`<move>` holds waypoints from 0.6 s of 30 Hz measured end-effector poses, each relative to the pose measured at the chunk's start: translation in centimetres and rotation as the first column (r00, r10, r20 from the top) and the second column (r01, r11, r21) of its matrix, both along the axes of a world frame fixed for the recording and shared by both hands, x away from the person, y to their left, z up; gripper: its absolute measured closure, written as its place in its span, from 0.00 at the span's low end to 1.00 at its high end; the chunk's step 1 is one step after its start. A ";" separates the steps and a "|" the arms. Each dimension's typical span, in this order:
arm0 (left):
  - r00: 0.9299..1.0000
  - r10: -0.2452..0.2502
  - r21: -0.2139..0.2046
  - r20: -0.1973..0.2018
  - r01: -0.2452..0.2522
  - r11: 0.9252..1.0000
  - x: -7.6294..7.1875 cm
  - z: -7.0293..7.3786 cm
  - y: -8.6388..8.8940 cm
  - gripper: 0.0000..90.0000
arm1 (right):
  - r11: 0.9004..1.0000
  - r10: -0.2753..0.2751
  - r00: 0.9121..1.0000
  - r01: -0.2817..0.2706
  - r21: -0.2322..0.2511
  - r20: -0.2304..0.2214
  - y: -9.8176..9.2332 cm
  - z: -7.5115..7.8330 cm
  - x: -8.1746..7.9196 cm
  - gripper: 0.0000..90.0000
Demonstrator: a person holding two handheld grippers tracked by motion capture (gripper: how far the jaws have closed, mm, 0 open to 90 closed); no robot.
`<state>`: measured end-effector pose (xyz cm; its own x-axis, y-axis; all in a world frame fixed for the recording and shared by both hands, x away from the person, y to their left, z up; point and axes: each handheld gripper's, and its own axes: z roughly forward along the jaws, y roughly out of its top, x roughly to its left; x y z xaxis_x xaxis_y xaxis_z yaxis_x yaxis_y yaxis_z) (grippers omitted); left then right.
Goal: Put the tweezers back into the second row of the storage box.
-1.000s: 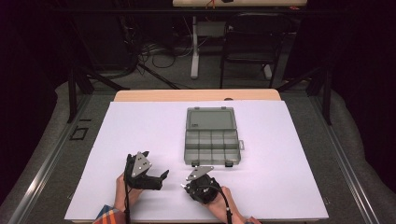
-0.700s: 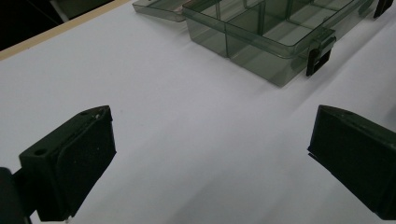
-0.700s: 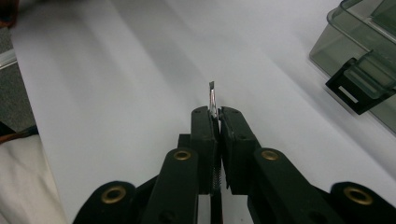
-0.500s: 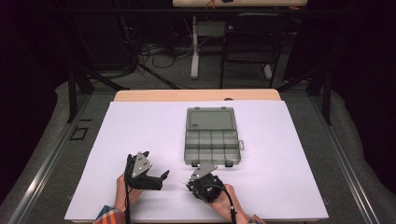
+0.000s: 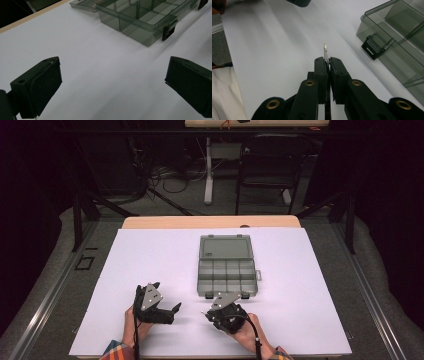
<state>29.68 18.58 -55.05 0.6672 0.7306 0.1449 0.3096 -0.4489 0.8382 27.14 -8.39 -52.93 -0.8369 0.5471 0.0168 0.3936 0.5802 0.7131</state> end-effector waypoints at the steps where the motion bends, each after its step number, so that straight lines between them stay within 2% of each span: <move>1: 1.000 -0.001 0.001 -0.002 0.001 1.000 0.0 0.0 0.0 0.00 | 1.000 0.000 1.000 0.000 -0.004 0.003 -0.1 0.1 0.0 0.94; 18: 1.000 0.007 -0.009 0.001 -0.007 1.000 0.1 0.1 0.5 0.00 | 0.999 0.003 0.999 -0.002 -0.034 0.053 -2.3 0.9 0.7 0.94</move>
<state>29.74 19.09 -54.99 0.6616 0.7369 0.1388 0.3121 -0.4389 0.8426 27.89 -10.69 -52.04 -0.8375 0.5445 -0.0463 0.3543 0.6055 0.7126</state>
